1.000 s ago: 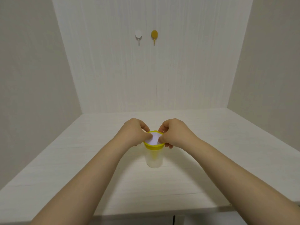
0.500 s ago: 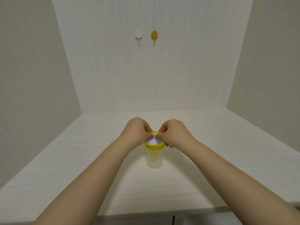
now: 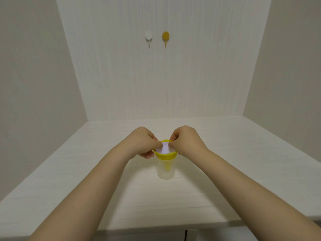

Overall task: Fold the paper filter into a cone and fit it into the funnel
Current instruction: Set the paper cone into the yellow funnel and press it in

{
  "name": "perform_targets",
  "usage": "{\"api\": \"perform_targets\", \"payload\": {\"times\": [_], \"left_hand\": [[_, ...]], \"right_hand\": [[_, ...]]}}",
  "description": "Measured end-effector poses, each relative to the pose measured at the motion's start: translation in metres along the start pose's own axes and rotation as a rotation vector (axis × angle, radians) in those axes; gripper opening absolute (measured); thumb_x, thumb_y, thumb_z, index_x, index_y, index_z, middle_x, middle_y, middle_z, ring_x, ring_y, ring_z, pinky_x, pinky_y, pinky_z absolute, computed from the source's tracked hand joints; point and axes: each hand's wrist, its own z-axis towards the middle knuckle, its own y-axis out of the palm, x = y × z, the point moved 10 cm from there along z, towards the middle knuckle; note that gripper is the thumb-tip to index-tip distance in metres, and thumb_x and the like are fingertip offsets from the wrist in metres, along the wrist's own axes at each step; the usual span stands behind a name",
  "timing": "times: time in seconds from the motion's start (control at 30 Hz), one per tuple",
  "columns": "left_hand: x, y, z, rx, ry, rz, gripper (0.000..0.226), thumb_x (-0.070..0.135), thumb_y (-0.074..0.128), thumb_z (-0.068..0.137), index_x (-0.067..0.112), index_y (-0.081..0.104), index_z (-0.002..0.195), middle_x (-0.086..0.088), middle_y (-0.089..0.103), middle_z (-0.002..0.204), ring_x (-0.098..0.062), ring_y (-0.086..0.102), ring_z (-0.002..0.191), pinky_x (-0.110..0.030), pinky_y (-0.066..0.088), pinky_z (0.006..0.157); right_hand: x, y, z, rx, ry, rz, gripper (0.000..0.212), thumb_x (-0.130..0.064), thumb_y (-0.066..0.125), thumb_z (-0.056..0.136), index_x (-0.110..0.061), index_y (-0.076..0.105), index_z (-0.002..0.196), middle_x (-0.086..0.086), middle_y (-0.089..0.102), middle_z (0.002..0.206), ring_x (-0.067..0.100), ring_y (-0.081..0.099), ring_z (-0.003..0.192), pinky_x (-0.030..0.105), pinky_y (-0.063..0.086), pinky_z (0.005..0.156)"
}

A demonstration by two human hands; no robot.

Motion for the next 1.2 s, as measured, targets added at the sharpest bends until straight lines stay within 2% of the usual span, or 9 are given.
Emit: {"api": "perform_targets", "payload": {"times": [0.07, 0.17, 0.23, 0.37, 0.63, 0.77, 0.9, 1.0, 1.2], "left_hand": [[-0.003, 0.0, -0.003, -0.046, -0.037, 0.008, 0.011, 0.008, 0.06, 0.075, 0.007, 0.067, 0.082, -0.003, 0.056, 0.059, -0.005, 0.052, 0.032, -0.014, 0.042, 0.036], [-0.002, 0.002, -0.006, -0.07, -0.05, 0.027, 0.011, 0.005, 0.056, 0.076, 0.007, 0.065, 0.081, -0.004, 0.052, 0.054, -0.005, 0.047, 0.029, -0.013, 0.038, 0.035], [-0.001, 0.003, -0.007, -0.064, -0.055, 0.034, 0.016, 0.003, 0.055, 0.076, 0.002, 0.066, 0.087, -0.004, 0.051, 0.052, -0.008, 0.046, 0.031, -0.014, 0.038, 0.036], [0.001, 0.004, -0.006, -0.052, -0.059, 0.064, 0.024, 0.001, 0.053, 0.077, -0.004, 0.066, 0.096, -0.006, 0.05, 0.051, -0.012, 0.045, 0.037, -0.015, 0.039, 0.037], [0.004, 0.005, -0.006, -0.065, -0.05, 0.145, 0.018, 0.005, 0.053, 0.077, 0.003, 0.065, 0.09, -0.006, 0.052, 0.054, -0.014, 0.047, 0.042, -0.017, 0.04, 0.04], [0.006, 0.006, -0.004, -0.101, -0.039, 0.208, 0.017, 0.013, 0.055, 0.079, 0.007, 0.065, 0.091, -0.002, 0.054, 0.058, -0.005, 0.049, 0.033, -0.013, 0.04, 0.036], [0.01, 0.006, -0.004, -0.126, -0.034, 0.24, 0.014, 0.019, 0.063, 0.079, 0.007, 0.064, 0.088, -0.001, 0.054, 0.059, -0.01, 0.052, 0.047, -0.015, 0.042, 0.039], [0.012, 0.008, -0.003, -0.129, -0.032, 0.277, 0.019, 0.016, 0.064, 0.08, 0.003, 0.065, 0.093, -0.004, 0.051, 0.056, -0.012, 0.049, 0.048, -0.016, 0.042, 0.042], [0.011, 0.01, -0.004, -0.134, -0.049, 0.319, 0.012, 0.014, 0.061, 0.081, 0.003, 0.059, 0.085, -0.006, 0.05, 0.056, -0.015, 0.047, 0.05, -0.02, 0.041, 0.048]], "right_hand": [[0.001, 0.001, 0.0, -0.004, 0.008, 0.007, 0.025, -0.002, 0.055, 0.073, -0.019, 0.051, 0.055, -0.004, 0.048, 0.055, 0.017, 0.049, 0.054, 0.019, 0.035, 0.044], [0.0, 0.001, 0.0, -0.012, 0.003, 0.009, 0.018, -0.003, 0.055, 0.073, -0.016, 0.057, 0.062, -0.004, 0.049, 0.057, 0.019, 0.052, 0.059, 0.019, 0.036, 0.045], [-0.001, 0.002, 0.0, -0.013, 0.001, 0.012, 0.015, -0.003, 0.056, 0.073, -0.016, 0.059, 0.066, -0.003, 0.05, 0.058, 0.021, 0.053, 0.06, 0.019, 0.037, 0.045], [0.0, 0.002, 0.0, -0.02, 0.003, 0.016, 0.02, -0.004, 0.057, 0.072, -0.018, 0.053, 0.057, -0.003, 0.05, 0.056, 0.015, 0.05, 0.053, 0.019, 0.036, 0.045], [0.0, 0.002, 0.002, -0.028, 0.016, 0.033, 0.027, -0.005, 0.06, 0.071, -0.021, 0.05, 0.051, -0.004, 0.05, 0.053, 0.01, 0.047, 0.047, 0.02, 0.038, 0.046], [0.0, 0.002, 0.003, -0.037, 0.02, 0.03, 0.027, -0.006, 0.061, 0.071, -0.021, 0.051, 0.051, -0.004, 0.05, 0.052, 0.009, 0.047, 0.046, 0.019, 0.037, 0.045], [0.0, 0.002, 0.003, -0.037, 0.012, 0.026, 0.027, -0.006, 0.062, 0.07, -0.021, 0.051, 0.051, -0.004, 0.049, 0.052, 0.009, 0.046, 0.046, 0.02, 0.037, 0.045], [0.0, 0.003, 0.004, -0.036, 0.006, 0.026, 0.027, -0.006, 0.061, 0.07, -0.021, 0.051, 0.05, -0.004, 0.049, 0.052, 0.009, 0.046, 0.046, 0.019, 0.037, 0.045], [-0.003, 0.003, 0.004, -0.038, -0.045, 0.056, 0.006, -0.011, 0.065, 0.072, -0.014, 0.062, 0.067, -0.006, 0.052, 0.056, 0.008, 0.048, 0.048, 0.022, 0.04, 0.048]]}}
